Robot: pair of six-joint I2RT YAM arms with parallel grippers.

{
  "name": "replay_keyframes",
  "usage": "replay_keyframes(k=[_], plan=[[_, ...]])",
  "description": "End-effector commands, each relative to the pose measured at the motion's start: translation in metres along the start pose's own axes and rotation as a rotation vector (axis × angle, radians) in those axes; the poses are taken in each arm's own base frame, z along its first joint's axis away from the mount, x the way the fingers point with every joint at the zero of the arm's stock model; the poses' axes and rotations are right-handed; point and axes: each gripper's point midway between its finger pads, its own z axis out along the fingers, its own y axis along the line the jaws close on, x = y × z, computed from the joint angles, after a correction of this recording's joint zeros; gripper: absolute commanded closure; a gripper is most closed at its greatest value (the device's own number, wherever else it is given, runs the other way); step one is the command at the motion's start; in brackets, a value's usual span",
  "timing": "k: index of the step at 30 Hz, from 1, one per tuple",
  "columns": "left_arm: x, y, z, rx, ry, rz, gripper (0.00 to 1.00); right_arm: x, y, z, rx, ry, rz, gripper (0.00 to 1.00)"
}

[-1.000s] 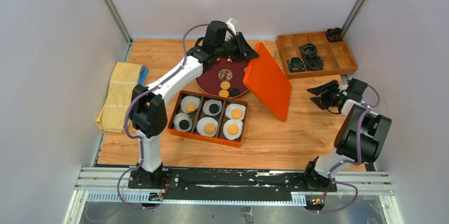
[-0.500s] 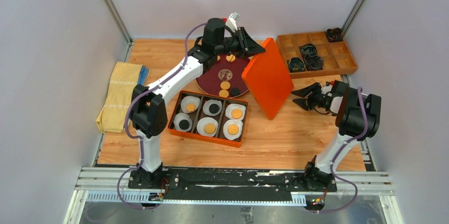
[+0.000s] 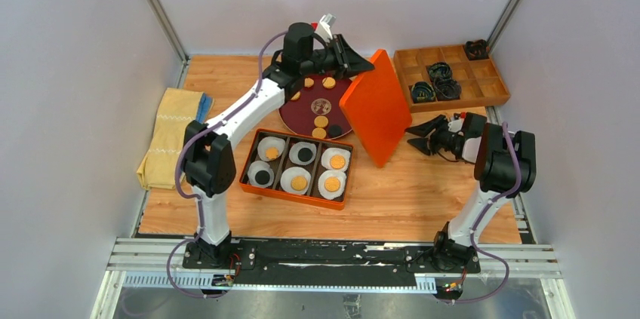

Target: Pack the cookies

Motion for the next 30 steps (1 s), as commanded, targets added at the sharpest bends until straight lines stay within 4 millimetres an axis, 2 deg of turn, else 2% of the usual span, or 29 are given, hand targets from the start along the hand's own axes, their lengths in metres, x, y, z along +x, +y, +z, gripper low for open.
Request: replay_keyframes(k=[1, 4, 13, 18, 21, 25, 27, 30], plan=[[-0.038, -0.075, -0.039, 0.160, -0.090, 0.082, 1.00, 0.013, 0.018, 0.000, -0.083, 0.029, -0.009, 0.45], [-0.043, -0.080, -0.045, 0.168, -0.098, 0.082, 1.00, 0.016, 0.030, 0.003, -0.138, 0.031, -0.033, 0.44], [-0.042, -0.075, -0.052, 0.195, -0.100, 0.037, 1.00, 0.047, 0.101, 0.021, -0.478, 0.117, 0.000, 0.40], [-0.049, -0.089, -0.064, 0.216, -0.111, 0.044, 1.00, 0.059, 0.112, 0.037, -0.509, 0.124, -0.051, 0.38], [-0.050, -0.093, -0.072, 0.220, -0.117, 0.040, 1.00, 0.061, 0.136, 0.044, -0.556, 0.143, -0.098, 0.37], [-0.047, -0.095, -0.079, 0.224, -0.119, 0.031, 1.00, 0.083, 0.170, 0.051, -0.615, 0.199, -0.158, 0.37], [-0.047, -0.101, -0.082, 0.243, -0.123, 0.024, 1.00, 0.090, 0.177, 0.053, -0.626, 0.212, -0.159, 0.37], [-0.053, -0.120, -0.087, 0.290, -0.125, 0.025, 1.00, 0.097, 0.176, 0.056, -0.618, 0.222, -0.150, 0.37]])
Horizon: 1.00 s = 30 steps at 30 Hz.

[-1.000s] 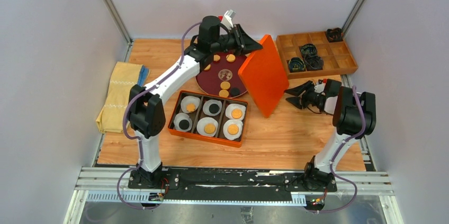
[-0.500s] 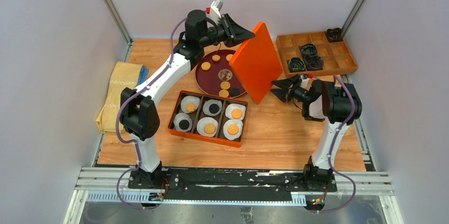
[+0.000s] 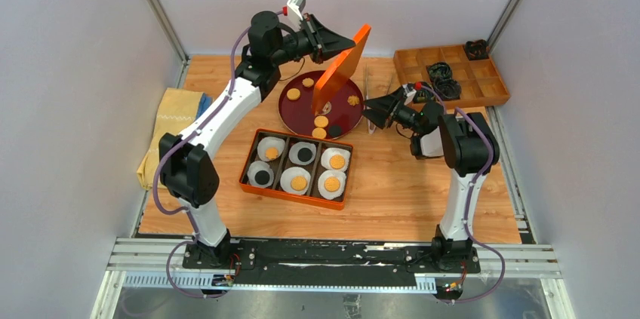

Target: Pack the cookies

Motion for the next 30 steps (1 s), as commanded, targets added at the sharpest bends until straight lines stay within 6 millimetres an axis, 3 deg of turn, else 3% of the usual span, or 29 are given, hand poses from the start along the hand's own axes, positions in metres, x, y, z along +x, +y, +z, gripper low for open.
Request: replay_keyframes(k=[1, 12, 18, 27, 30], plan=[[-0.008, -0.063, -0.012, 0.152, -0.003, 0.065, 1.00, 0.012, 0.018, 0.007, -0.050, 0.010, -0.047, 0.37], [-0.002, -0.070, -0.018, 0.169, -0.002, 0.042, 1.00, 0.026, 0.005, 0.012, -0.005, 0.046, -0.081, 0.36], [-0.003, -0.105, -0.029, 0.222, -0.012, 0.059, 1.00, 0.034, -0.005, 0.025, -0.020, 0.060, -0.056, 0.33], [0.006, -0.159, -0.059, 0.296, -0.038, 0.090, 1.00, 0.046, -0.003, 0.054, -0.068, 0.059, -0.096, 0.32], [0.013, -0.179, -0.074, 0.325, -0.047, 0.104, 1.00, 0.053, 0.006, 0.062, -0.093, 0.054, -0.165, 0.32]])
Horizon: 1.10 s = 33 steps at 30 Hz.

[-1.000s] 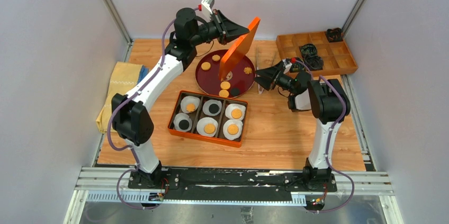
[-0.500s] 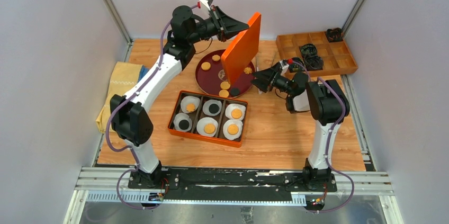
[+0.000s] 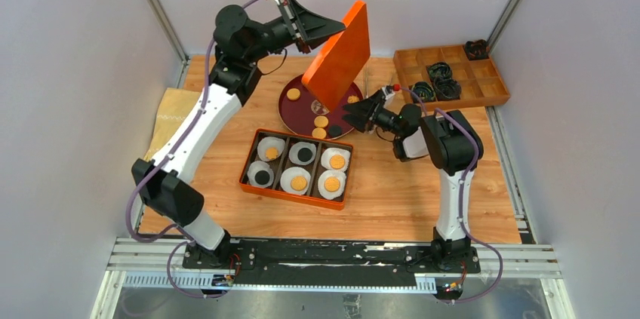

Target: Pack the cookies

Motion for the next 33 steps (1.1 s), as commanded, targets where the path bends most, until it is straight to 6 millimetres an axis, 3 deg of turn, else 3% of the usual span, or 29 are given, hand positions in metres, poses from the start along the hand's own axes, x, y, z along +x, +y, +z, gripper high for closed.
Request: replay_keyframes(k=[1, 7, 11, 14, 17, 21, 23, 26, 29, 33], plan=[[0.011, -0.079, -0.024, 0.144, -0.020, 0.101, 1.00, 0.011, 0.022, 0.019, -0.084, -0.011, -0.162, 0.31], [0.021, -0.102, -0.041, 0.171, -0.031, 0.122, 1.00, 0.027, 0.055, 0.040, -0.166, 0.047, -0.220, 0.32], [0.025, -0.113, -0.045, 0.189, -0.018, 0.139, 1.00, 0.041, 0.078, 0.036, -0.192, 0.050, -0.244, 0.34], [0.025, -0.112, -0.044, 0.188, -0.016, 0.137, 1.00, 0.037, 0.077, 0.026, -0.149, 0.014, -0.232, 0.48], [0.026, -0.109, -0.045, 0.182, -0.015, 0.132, 1.00, 0.040, 0.069, 0.024, -0.105, 0.048, -0.232, 0.80], [0.027, -0.112, -0.047, 0.187, -0.018, 0.141, 1.00, 0.043, 0.060, 0.024, -0.097, 0.066, -0.208, 0.92], [0.027, -0.116, -0.048, 0.192, -0.016, 0.146, 1.00, 0.044, 0.059, 0.024, -0.110, 0.074, -0.205, 0.80], [0.027, -0.117, -0.048, 0.196, -0.015, 0.148, 1.00, 0.045, 0.058, 0.021, -0.130, 0.059, -0.209, 0.46], [0.027, -0.117, -0.047, 0.195, -0.010, 0.141, 1.00, 0.046, 0.060, 0.018, -0.141, 0.051, -0.231, 0.21], [0.028, -0.117, -0.048, 0.195, -0.009, 0.136, 1.00, 0.049, 0.068, 0.014, -0.153, 0.046, -0.289, 0.11]])
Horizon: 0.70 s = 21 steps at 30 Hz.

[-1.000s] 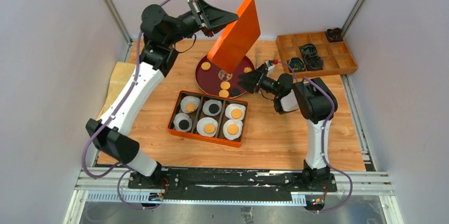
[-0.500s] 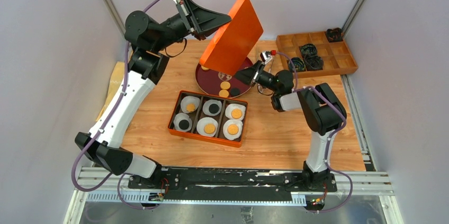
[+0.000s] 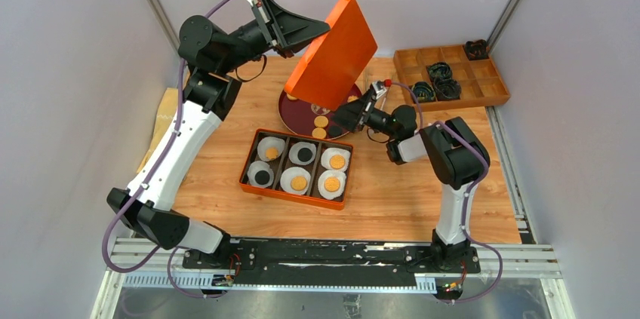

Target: Pack the cookies

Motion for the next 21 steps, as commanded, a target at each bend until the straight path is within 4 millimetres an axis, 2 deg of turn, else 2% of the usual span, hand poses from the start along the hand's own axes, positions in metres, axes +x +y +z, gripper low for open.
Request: replay_keyframes(k=[1, 6, 11, 14, 21], plan=[[0.002, -0.029, -0.005, 0.064, 0.001, 0.046, 1.00, 0.000, 0.018, -0.006, -0.057, -0.017, -0.121, 0.10], [0.001, -0.040, -0.005, 0.083, 0.004, 0.053, 1.00, 0.001, 0.024, -0.012, -0.055, -0.039, -0.163, 0.09], [0.003, -0.044, -0.008, 0.088, 0.004, 0.053, 1.00, -0.003, 0.044, -0.017, -0.077, -0.080, -0.237, 0.07], [0.005, -0.041, -0.010, 0.080, 0.000, 0.045, 1.00, -0.010, 0.061, -0.012, -0.113, -0.093, -0.283, 0.06], [0.010, -0.036, -0.015, 0.065, -0.001, 0.033, 1.00, -0.021, 0.080, 0.002, -0.166, -0.112, -0.334, 0.03]])
